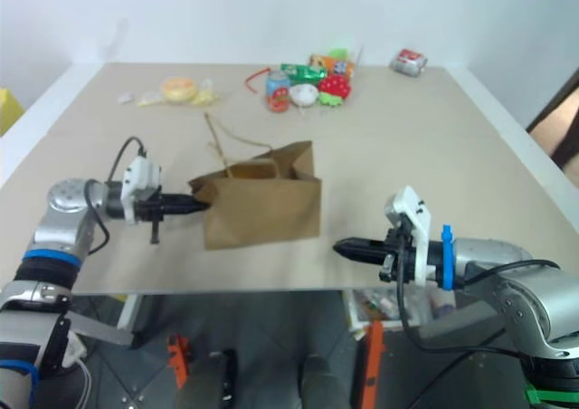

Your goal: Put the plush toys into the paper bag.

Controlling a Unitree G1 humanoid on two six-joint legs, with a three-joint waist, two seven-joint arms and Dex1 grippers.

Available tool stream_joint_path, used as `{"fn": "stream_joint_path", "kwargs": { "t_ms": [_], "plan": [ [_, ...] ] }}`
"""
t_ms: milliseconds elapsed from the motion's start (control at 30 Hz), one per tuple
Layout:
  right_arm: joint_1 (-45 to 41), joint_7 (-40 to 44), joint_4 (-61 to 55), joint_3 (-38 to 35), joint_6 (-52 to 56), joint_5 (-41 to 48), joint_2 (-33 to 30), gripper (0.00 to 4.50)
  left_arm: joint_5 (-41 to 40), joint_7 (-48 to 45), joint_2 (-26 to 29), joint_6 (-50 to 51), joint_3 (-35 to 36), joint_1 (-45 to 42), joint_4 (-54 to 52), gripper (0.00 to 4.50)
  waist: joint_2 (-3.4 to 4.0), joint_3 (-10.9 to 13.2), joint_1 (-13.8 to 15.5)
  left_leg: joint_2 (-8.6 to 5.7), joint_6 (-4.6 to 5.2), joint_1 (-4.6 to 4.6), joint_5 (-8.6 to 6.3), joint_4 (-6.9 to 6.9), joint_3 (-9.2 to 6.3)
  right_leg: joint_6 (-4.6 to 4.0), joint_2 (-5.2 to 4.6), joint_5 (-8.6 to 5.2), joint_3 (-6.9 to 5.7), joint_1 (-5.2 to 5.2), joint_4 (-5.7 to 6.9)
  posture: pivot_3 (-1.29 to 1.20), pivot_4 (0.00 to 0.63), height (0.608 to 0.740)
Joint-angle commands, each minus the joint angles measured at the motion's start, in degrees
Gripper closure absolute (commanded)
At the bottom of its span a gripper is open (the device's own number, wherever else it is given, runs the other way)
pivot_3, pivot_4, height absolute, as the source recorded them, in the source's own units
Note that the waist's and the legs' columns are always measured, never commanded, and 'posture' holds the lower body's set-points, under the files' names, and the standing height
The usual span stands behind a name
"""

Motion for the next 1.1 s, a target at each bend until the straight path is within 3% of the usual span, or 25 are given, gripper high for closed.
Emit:
{"fn": "stream_joint_path", "kwargs": {
  "t_ms": [33,267,333,367,400,433,600,633,833,933,1100],
  "plan": [
    [-0.90,-0.02,-1.57,-0.74,-0.50,0.83,-0.67,4.50,-0.88,-0.75,-0.35,-1.97,1.56,-2.33,-0.35,4.47,0.00,0.00,0.09,0.00,0.01,0.00,0.01,0.00,0.00,0.02,0.01,-0.01,0.00,-0.01,0.00,0.00,0.150,0.740],
    [-1.70,0.41,-0.70,-0.29,-0.47,0.66,-1.16,4.50,-2.51,-3.38,-0.37,0.71,1.55,-1.94,-3.62,4.47,0.00,0.00,0.09,0.02,0.02,0.00,0.01,-0.11,-0.04,0.21,0.09,-0.18,0.01,-0.04,0.01,0.00,0.150,0.740],
    [-1.92,0.43,-0.58,-0.14,-0.41,0.67,-1.15,4.50,-2.26,-4.22,0.38,1.86,1.20,-2.10,-3.46,3.90,0.00,0.00,0.09,0.02,0.02,-0.02,0.01,-0.09,-0.04,0.22,0.09,-0.18,0.03,-0.03,0.01,0.00,0.150,0.740],
    [-1.81,0.49,-0.65,-0.18,-0.42,0.69,-1.19,4.50,-2.59,-4.83,0.82,3.18,1.11,-2.16,-3.86,3.83,0.00,0.00,0.10,0.02,0.02,-0.02,0.01,-0.09,-0.04,0.21,0.09,-0.18,0.03,-0.02,0.01,0.00,0.150,0.740],
    [-1.69,0.60,-0.61,-0.18,-0.46,0.60,-1.28,4.50,-3.11,-4.94,1.00,4.51,1.28,-2.33,-4.33,3.26,0.00,0.00,0.08,0.02,0.02,-0.02,0.01,-0.08,-0.04,0.22,0.09,-0.17,0.03,-0.02,0.01,0.00,0.150,0.740],
    [-1.61,0.79,-0.39,-0.21,-0.59,0.47,-1.41,4.50,-3.83,-4.44,0.87,5.95,1.85,-2.63,-4.86,3.13,0.00,0.00,0.08,0.02,0.02,-0.02,0.01,-0.06,-0.04,0.21,0.09,-0.16,0.03,-0.02,0.01,0.00,0.150,0.740],
    [-1.46,1.59,1.42,-1.32,-1.04,0.03,-2.25,4.50,-8.16,1.98,-0.44,13.24,5.98,-3.27,-9.49,1.13,0.00,0.00,0.08,0.02,0.02,-0.02,0.01,-0.03,-0.04,0.17,0.07,-0.12,0.02,0.01,0.01,0.00,0.150,0.740],
    [-1.33,1.91,1.79,-1.56,-1.20,-0.14,-2.57,4.50,-8.43,3.24,-0.44,13.88,6.61,-3.17,-10.68,0.95,0.00,0.00,0.08,0.02,0.02,-0.02,0.01,-0.03,-0.03,0.17,0.07,-0.12,0.02,0.01,0.01,0.00,0.150,0.740],
    [-1.11,3.24,6.46,-5.71,-3.69,-1.48,-4.79,4.50,-17.89,11.45,4.55,37.96,10.47,0.71,-28.19,0.95,0.00,0.00,0.08,0.02,0.03,-0.01,0.02,-0.01,-0.04,0.22,0.08,-0.12,0.02,0.03,0.01,0.00,0.150,0.740],
    [-1.40,3.40,10.23,-11.79,-6.19,-1.28,-4.85,4.50,-25.68,19.02,8.74,53.45,17.04,7.93,-37.49,0.95,-0.01,0.01,-0.03,0.03,0.03,-0.01,0.02,-0.02,-0.04,0.25,0.09,-0.14,0.02,0.02,0.01,0.00,0.150,0.740],
    [-1.66,4.50,10.98,-18.07,-5.91,1.61,-6.09,4.50,-30.93,23.93,12.46,62.09,27.29,21.11,-45.73,0.95,0.01,0.00,-0.67,0.08,0.03,0.03,0.01,-0.06,-0.05,0.27,0.10,-0.18,0.01,-0.01,0.07,0.00,0.150,0.740]
  ]
}}
